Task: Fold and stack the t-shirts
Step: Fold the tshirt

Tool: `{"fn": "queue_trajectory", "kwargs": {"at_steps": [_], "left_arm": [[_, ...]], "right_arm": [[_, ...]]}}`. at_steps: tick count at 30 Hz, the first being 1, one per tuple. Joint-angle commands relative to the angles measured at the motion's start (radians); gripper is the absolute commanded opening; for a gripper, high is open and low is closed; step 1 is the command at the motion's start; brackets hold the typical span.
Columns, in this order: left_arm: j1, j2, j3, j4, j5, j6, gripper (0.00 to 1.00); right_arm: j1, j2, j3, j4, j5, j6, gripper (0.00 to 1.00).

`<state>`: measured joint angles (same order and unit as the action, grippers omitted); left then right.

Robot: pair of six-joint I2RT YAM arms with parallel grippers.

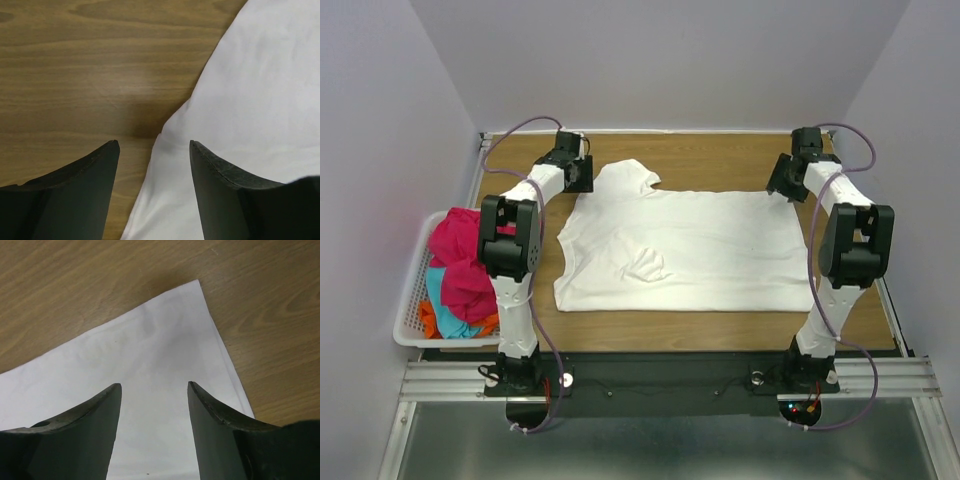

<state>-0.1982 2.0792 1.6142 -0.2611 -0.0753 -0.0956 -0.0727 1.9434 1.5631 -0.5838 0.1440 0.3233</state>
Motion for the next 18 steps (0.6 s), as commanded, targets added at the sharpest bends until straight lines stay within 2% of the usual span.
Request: {"fn": "queue_trajectory", "kwargs": {"at_steps": [1,5,18], "left_arm": [[0.003,0.004,0.038,0.005,0.046,0.082,0.69],[0.008,0.048,0.062,0.013,0.054,0.089,0.69],[0.005,0.110,0.050,0.000,0.071,0.089,0.55]], "right_arm": [[-0.010,0.023,0.054,-0.001,-0.009,-0.033,0.61],[-0.012,0.041,0.046,0.013,-0.023,-0.036,0.61],[-0.013,0.086,0.071,0.038,0.011,-0.058,0.61]]}}
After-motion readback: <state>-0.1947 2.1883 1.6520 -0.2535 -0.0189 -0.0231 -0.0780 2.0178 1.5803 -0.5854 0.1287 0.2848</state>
